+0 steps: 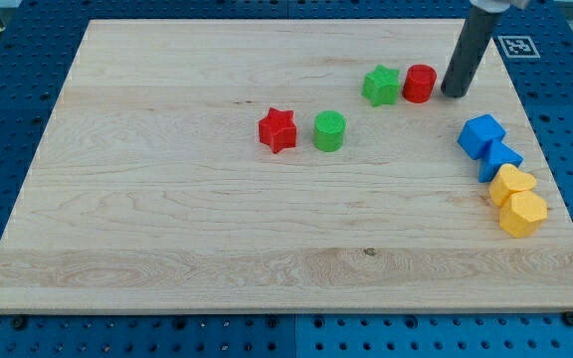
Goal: Push the green star into the red circle
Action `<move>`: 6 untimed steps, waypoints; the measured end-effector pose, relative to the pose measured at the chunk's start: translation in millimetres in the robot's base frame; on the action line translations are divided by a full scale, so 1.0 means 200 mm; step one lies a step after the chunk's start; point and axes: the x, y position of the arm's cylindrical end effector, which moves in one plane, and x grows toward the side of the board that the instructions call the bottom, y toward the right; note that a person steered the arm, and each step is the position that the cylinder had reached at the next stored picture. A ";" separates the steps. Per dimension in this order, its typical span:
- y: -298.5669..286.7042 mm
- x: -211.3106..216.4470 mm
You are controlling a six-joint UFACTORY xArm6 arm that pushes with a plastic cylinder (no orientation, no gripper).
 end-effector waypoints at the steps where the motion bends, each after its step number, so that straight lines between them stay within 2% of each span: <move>1: 0.05 -0.23; 2: -0.09 -0.28; 4: -0.64 -0.21; 5: -0.65 0.02; 6: -0.63 0.10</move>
